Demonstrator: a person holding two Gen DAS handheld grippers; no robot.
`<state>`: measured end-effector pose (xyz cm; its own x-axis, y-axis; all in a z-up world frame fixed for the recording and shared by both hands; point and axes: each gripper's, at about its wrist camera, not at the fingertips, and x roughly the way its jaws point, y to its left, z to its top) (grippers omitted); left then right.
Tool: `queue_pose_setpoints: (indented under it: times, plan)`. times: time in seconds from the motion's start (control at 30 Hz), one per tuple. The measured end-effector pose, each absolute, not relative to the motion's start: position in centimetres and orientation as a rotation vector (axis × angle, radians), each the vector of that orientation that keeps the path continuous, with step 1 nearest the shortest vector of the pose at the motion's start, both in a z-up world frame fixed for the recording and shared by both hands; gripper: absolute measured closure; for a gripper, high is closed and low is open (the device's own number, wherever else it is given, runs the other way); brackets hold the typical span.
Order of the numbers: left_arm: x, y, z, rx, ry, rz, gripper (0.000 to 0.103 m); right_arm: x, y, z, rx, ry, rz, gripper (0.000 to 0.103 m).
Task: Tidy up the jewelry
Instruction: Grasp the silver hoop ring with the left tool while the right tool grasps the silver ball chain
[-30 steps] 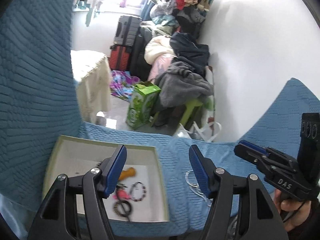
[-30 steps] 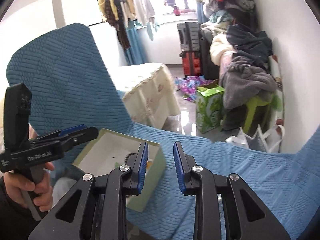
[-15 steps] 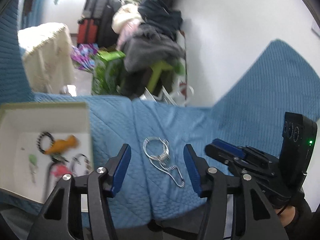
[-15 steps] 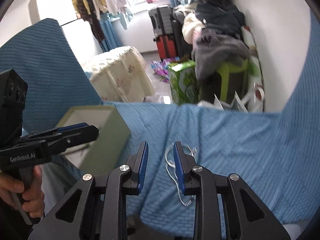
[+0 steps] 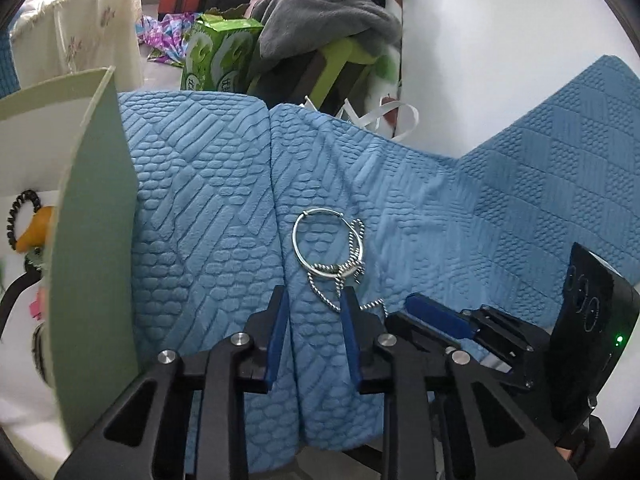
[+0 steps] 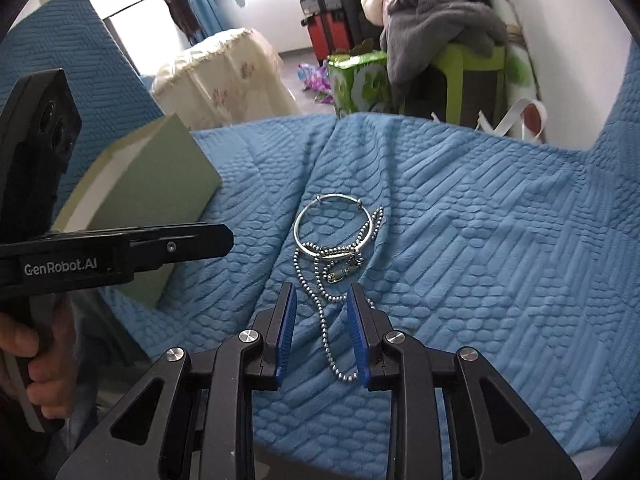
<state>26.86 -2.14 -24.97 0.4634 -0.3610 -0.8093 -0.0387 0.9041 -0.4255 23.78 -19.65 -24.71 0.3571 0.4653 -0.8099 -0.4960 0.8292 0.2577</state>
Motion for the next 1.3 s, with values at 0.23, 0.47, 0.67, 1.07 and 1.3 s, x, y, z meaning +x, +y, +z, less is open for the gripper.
queue_pose_setpoints:
  times: [0.23,0.47,0.67,1.07,1.3]
  plan:
    - [28.7,-2.1,-26.4,-0.416,1.103,-0.199,0.078,25.3,-18.0,-26.8,-0.099,1.049,0.628,0.079]
    - [30.3,-1.9,-27.5,-0.416,1.116,-0.187,0.078,26.0,-17.3,-27.3,-0.17,0.994,0.597,0.05]
    - [31.1,-2.1,-28.2,-0.418,1.122,-0.189,0.078,25.8,-16.2,-28.1,-0.285,0.967,0.586,0.063]
    - [33.4,-3.4,-29.2,-0.337,1.135,-0.183,0.078,25.1,-17.9,-27.0,-0.22,0.986,0.567,0.099]
    - [35.1,-4.1,-29.1,-0.263,1.122,-0.177,0.078,24.9,-19.1,-25.5,-0.126,0.966,0.562,0.099]
